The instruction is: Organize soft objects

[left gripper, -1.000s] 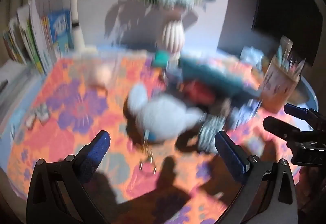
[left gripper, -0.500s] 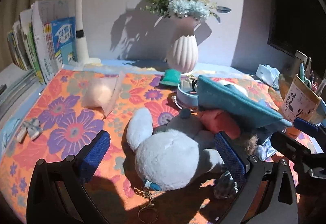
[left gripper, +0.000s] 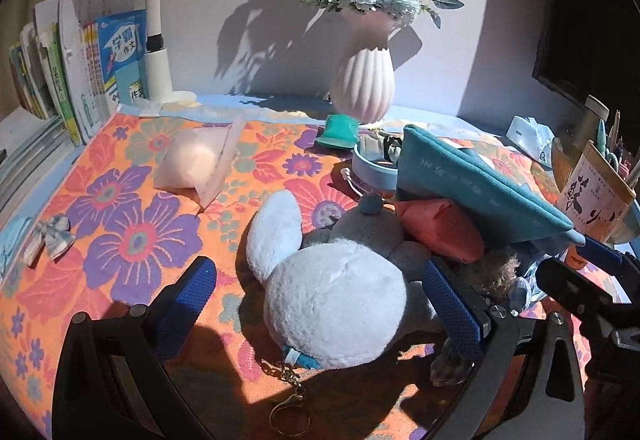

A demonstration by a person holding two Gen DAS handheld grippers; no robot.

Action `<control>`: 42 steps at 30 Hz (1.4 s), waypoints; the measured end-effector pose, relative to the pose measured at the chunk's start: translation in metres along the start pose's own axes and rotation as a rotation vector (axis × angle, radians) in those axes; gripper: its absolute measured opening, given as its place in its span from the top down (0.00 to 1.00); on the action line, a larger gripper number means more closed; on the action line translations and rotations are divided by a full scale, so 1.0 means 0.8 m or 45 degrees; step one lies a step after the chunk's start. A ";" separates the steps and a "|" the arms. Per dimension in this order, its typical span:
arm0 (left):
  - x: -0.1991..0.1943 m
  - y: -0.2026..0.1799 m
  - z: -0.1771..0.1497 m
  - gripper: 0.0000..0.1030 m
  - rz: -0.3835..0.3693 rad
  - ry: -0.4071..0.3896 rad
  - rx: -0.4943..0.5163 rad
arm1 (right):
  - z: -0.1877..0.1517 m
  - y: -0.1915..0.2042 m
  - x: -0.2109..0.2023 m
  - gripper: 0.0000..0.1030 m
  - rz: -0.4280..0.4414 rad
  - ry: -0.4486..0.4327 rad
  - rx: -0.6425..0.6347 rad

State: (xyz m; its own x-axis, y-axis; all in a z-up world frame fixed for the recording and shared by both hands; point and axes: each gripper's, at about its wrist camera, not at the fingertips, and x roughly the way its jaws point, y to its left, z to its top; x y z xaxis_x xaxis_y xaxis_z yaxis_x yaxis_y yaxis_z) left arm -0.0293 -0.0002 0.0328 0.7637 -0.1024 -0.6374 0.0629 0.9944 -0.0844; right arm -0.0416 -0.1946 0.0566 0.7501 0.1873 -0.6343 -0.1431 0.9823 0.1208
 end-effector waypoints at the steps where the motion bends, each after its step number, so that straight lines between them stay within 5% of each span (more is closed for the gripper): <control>1: 0.000 0.002 0.000 0.01 -0.001 0.001 -0.008 | 0.000 -0.001 0.000 0.00 0.000 0.004 0.008; 42: 0.006 0.015 -0.001 0.01 -0.027 0.036 -0.077 | 0.001 -0.005 0.010 0.00 -0.023 0.025 0.001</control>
State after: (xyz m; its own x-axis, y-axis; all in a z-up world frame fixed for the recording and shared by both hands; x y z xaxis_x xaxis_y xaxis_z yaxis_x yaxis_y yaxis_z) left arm -0.0257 0.0109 0.0282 0.7444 -0.1251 -0.6560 0.0395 0.9888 -0.1438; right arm -0.0345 -0.1969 0.0520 0.7399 0.1691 -0.6511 -0.1287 0.9856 0.1097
